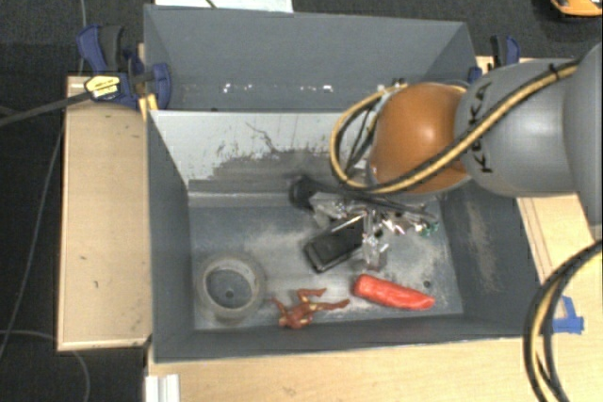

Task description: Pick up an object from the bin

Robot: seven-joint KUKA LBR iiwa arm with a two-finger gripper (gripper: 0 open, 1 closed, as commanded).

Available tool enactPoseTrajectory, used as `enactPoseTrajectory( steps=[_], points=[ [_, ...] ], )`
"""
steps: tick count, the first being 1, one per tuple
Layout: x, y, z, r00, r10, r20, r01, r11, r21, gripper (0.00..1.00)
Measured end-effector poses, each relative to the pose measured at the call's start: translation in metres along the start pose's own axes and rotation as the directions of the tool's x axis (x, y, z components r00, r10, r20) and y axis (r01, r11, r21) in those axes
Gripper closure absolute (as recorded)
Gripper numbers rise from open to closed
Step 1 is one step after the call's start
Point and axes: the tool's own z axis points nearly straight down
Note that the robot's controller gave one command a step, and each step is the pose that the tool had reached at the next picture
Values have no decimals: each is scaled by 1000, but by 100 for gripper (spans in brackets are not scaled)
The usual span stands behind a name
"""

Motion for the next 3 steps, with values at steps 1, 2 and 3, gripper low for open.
enactPoseTrajectory(
  steps=[1, 2, 3],
  points=[
    [3, 10, 0, 987, -162, 4, 162, 987, 2, 100],
    [3, 10, 0, 987, -162, 4, 162, 987, 2, 100],
    [3, 11, -10, 987, -160, 5, 160, 987, 2, 100]
  ],
)
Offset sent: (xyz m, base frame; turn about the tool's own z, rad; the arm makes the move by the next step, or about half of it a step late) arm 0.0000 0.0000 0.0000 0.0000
